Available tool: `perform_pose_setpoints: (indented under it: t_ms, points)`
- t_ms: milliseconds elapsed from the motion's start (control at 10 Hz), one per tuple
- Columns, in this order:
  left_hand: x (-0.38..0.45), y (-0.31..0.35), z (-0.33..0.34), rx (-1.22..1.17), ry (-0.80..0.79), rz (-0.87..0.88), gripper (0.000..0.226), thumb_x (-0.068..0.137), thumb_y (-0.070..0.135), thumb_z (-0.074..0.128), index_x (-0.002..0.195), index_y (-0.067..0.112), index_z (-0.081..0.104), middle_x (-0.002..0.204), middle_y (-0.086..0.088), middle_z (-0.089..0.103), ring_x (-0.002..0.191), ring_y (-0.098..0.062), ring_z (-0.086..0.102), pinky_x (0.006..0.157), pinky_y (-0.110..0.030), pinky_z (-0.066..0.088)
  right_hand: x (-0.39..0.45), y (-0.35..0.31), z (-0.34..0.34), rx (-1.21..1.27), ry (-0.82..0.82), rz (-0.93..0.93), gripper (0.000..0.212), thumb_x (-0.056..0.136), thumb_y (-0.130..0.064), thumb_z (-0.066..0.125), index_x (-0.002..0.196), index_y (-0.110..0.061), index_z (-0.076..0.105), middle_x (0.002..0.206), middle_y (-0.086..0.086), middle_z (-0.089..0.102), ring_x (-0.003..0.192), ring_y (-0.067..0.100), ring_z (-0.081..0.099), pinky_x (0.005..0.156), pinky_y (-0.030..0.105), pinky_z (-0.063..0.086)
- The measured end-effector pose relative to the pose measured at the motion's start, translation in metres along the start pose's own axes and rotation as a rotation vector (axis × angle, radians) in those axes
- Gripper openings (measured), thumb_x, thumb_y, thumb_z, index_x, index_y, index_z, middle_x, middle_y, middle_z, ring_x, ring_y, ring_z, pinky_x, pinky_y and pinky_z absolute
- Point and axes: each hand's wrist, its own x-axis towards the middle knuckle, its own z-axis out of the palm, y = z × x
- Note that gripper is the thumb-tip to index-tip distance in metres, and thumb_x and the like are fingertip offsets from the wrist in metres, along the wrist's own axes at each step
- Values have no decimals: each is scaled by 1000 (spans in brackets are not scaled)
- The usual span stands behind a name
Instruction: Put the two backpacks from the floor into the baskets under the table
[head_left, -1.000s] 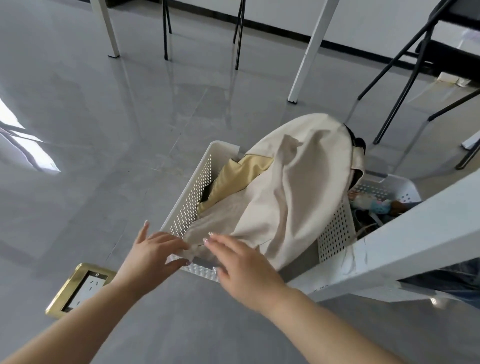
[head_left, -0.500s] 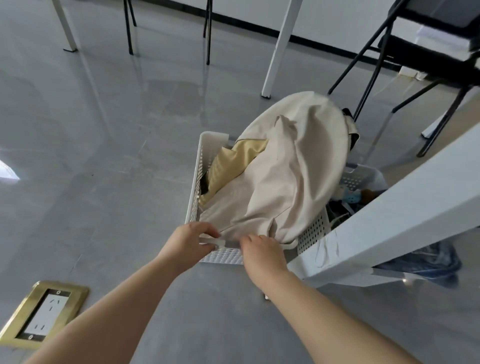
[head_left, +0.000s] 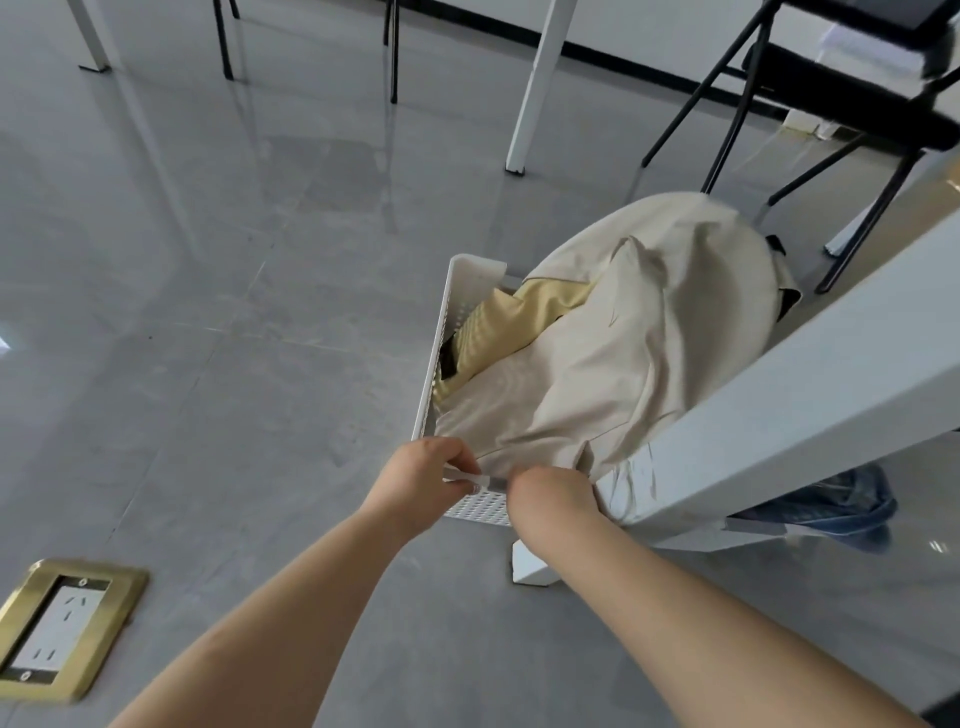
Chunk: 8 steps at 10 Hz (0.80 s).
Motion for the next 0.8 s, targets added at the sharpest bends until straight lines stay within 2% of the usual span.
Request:
perform_pose_setpoints:
  t_ms: [100, 200, 300, 400, 500, 600, 700, 800]
  points:
    - [-7, 2, 9, -66, 13, -28, 21, 74, 11, 72, 73, 29, 62, 86, 6, 69, 88, -14, 65, 77, -23, 49, 0, 1, 0, -53, -33, -16, 39, 91, -1, 47, 129, -8, 52, 134, 9, 56, 124, 28, 54, 95, 38, 46]
    - [-12, 5, 14, -89, 41, -42, 32, 73, 8, 71, 68, 35, 56, 89, 4, 70, 89, -15, 67, 82, -34, 52, 2, 2, 0, -126, -67, -41, 38, 92, -4, 48, 128, -11, 54, 137, 5, 54, 126, 26, 51, 97, 36, 43]
    - [-13, 5, 16, -93, 39, -49, 20, 74, 9, 71, 75, 28, 63, 90, 4, 68, 90, -17, 66, 83, -36, 52, 5, 2, -1, -157, -102, -36, 39, 91, -4, 48, 129, -12, 53, 138, 4, 52, 128, 27, 50, 98, 38, 43]
    - [-9, 3, 14, -59, 2, -23, 14, 76, 13, 70, 81, 24, 65, 91, 5, 67, 93, -16, 63, 83, -34, 51, 6, 2, 1, -164, -98, -40, 39, 92, -5, 48, 130, -12, 51, 137, 4, 53, 127, 27, 50, 98, 38, 43]
    - [-8, 7, 5, -18, -41, -12, 13, 79, 15, 68, 91, 20, 67, 95, 6, 66, 97, -16, 59, 76, -22, 41, 2, 4, 1, -79, 15, -51, 40, 92, -10, 47, 132, -12, 45, 133, 8, 53, 123, 28, 52, 92, 38, 45]
    - [-18, 18, -10, -32, -69, -51, 24, 80, 17, 68, 103, 23, 67, 106, 5, 66, 102, -14, 57, 73, -17, 33, -11, 3, -4, 83, 131, -104, 50, 92, -15, 47, 140, -16, 33, 134, 13, 47, 123, 32, 48, 89, 43, 45]
    - [-44, 36, -40, -119, -90, -181, 29, 81, 19, 67, 108, 26, 66, 111, 8, 66, 106, -10, 57, 82, -19, 37, -44, 1, -20, 149, 96, -161, 57, 90, -12, 48, 142, -22, 27, 137, 15, 42, 121, 35, 48, 89, 44, 45]
    - [-77, 73, -79, -202, -76, -291, 31, 80, 18, 70, 110, 22, 65, 109, 9, 68, 102, -6, 59, 85, -17, 39, -95, 9, -52, 173, 112, -203, 59, 89, -16, 50, 143, -24, 27, 133, 12, 45, 117, 35, 51, 87, 43, 48]
